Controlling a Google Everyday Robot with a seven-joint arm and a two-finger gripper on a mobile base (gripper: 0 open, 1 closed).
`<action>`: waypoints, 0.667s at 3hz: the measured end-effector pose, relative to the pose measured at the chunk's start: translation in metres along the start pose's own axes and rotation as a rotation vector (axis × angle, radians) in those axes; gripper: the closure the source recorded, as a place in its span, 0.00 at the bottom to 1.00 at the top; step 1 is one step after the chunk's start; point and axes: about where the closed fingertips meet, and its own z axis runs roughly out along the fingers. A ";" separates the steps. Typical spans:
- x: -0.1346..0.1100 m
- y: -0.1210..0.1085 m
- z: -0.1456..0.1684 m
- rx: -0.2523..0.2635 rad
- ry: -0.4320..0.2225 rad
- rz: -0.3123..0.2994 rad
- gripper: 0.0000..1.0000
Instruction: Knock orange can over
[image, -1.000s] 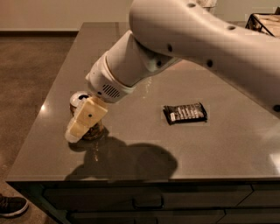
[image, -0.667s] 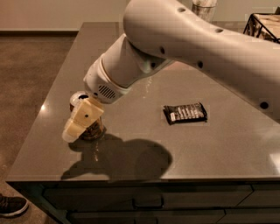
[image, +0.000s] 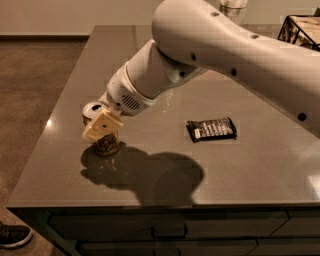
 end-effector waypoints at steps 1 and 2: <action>0.004 -0.003 -0.011 0.000 -0.004 0.010 0.64; 0.001 -0.013 -0.036 0.022 0.056 0.010 0.87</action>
Offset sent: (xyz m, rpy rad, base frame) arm 0.0243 -0.0579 0.0499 -0.1684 0.0031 -0.0491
